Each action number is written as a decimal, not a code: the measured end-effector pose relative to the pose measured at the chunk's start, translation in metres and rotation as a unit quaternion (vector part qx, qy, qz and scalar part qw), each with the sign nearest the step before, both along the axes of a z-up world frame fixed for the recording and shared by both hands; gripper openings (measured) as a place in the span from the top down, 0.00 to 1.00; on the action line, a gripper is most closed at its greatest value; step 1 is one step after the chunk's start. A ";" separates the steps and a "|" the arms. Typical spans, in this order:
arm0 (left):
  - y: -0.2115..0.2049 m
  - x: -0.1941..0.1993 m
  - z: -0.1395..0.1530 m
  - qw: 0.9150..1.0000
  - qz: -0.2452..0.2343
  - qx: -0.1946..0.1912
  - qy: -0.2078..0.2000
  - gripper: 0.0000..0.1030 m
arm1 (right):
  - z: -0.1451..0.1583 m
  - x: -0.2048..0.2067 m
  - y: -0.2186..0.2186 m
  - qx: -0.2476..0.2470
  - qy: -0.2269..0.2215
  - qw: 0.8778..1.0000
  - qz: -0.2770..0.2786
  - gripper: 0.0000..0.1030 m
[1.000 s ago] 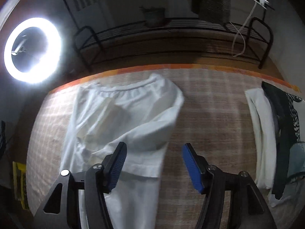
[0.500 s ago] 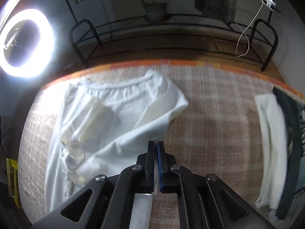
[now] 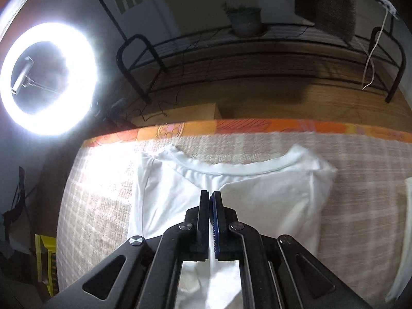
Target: Fold small clothes
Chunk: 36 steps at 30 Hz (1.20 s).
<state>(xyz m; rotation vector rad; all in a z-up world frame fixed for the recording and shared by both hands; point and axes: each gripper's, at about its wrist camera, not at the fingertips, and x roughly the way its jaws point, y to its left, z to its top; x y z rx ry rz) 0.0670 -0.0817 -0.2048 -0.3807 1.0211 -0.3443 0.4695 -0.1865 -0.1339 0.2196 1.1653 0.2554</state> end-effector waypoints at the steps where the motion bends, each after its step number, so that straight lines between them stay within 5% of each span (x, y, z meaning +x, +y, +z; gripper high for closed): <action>1: 0.000 0.000 0.000 1.000 0.000 -0.001 0.001 0.98 | -0.010 0.002 0.007 0.010 0.012 1.000 0.007 0.98; 5: 0.002 0.001 0.000 1.000 0.001 -0.007 0.005 0.98 | -0.013 0.004 0.016 0.035 0.031 0.999 0.022 0.69; 9: 0.004 0.001 0.000 1.000 0.004 -0.013 0.009 0.98 | 0.028 -0.012 -0.014 0.088 -0.005 0.996 0.012 0.67; 17: 0.009 -0.005 0.001 0.999 0.009 -0.035 0.010 0.98 | 0.097 -0.130 -0.075 0.066 -0.042 0.997 0.026 0.65; 23: 0.012 -0.025 0.008 0.999 0.005 -0.038 -0.003 0.98 | 0.065 -0.250 -0.069 0.064 0.001 0.995 0.075 0.66; 29: 0.023 -0.058 0.031 0.999 -0.005 -0.010 -0.045 0.98 | 0.004 -0.315 -0.054 0.085 0.041 0.992 0.084 0.70; 31: 0.033 -0.068 0.040 0.998 0.004 0.016 -0.062 0.98 | -0.005 -0.329 -0.044 0.094 0.055 0.990 0.090 0.59; 33: 0.049 -0.074 0.047 0.997 0.016 0.035 -0.073 0.98 | -0.008 -0.345 -0.034 0.053 0.051 0.993 0.091 0.53; 36: 0.075 -0.074 0.049 0.995 0.049 0.042 -0.073 0.98 | -0.011 -0.369 -0.028 0.050 0.052 0.993 0.090 0.51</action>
